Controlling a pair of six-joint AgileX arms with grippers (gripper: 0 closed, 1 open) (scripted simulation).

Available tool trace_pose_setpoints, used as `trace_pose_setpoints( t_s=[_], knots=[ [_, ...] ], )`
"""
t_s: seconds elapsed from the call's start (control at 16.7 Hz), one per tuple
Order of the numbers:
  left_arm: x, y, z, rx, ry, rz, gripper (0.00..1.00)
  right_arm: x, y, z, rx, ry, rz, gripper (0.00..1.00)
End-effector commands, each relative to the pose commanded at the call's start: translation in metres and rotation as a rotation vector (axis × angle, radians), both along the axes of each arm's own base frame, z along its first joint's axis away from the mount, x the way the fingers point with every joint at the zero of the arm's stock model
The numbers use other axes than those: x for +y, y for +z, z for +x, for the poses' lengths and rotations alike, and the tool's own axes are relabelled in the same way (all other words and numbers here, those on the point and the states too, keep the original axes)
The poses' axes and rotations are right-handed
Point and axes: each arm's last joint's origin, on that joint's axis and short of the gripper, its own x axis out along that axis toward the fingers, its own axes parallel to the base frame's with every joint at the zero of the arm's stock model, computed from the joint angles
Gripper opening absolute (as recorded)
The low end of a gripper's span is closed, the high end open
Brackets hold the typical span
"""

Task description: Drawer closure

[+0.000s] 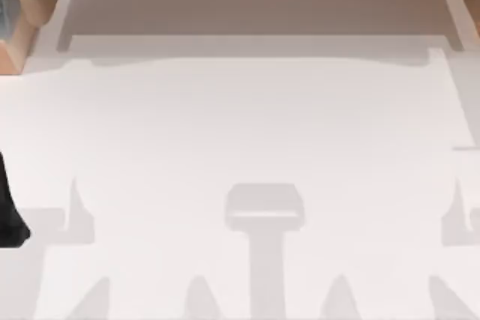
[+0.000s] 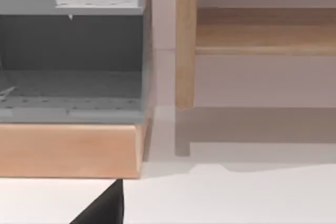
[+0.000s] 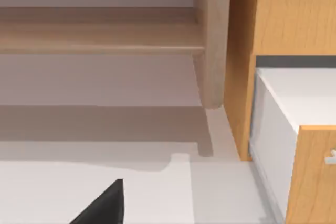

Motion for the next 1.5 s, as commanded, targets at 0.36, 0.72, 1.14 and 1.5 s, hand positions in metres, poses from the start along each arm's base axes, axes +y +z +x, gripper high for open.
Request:
trace_pose_setpoints(
  t_s=[0.36, 0.72, 1.14, 1.5],
  knots=[
    [0.000, 0.000, 0.000, 0.000, 0.000, 0.000, 1.00, -0.004, 0.024, 0.003, -0.028, 0.002, -0.001, 1.00],
    [0.000, 0.000, 0.000, 0.000, 0.000, 0.000, 1.00, -0.022, 0.074, 0.036, -0.013, 0.000, 0.002, 1.00],
    [0.000, 0.000, 0.000, 0.000, 0.000, 0.000, 1.00, -0.050, 0.103, 0.080, 0.001, 0.000, 0.001, 1.00],
    [0.000, 0.000, 0.000, 0.000, 0.000, 0.000, 1.00, -0.051, 0.103, 0.081, 0.002, 0.002, 0.000, 1.00]
  ],
)
